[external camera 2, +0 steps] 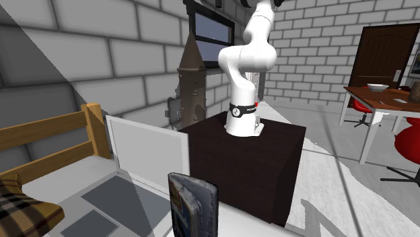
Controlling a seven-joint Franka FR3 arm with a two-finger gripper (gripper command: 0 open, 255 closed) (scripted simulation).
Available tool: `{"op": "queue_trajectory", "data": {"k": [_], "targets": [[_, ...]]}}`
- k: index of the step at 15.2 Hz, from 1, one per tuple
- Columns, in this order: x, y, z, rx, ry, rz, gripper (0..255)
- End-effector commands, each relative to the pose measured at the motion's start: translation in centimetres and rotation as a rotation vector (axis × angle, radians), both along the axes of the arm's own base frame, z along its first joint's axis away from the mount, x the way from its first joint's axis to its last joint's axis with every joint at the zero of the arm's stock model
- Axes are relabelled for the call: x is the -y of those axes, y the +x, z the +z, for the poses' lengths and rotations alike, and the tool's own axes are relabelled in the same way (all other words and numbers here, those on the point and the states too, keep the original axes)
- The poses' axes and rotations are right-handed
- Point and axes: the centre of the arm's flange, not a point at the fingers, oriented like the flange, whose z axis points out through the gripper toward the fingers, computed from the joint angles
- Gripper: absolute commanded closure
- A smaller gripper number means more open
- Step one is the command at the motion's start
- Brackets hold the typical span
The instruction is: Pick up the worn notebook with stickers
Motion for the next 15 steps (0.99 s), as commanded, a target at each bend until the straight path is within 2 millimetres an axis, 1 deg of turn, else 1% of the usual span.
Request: {"op": "queue_trajectory", "data": {"k": [1, 15], "targets": [[0.0, 0.0, 0.0, 0.000, 0.000, 0.000, 0], [-4.5, 8.5, -15.7, 0.027, -0.010, 0.194, 0]]}}
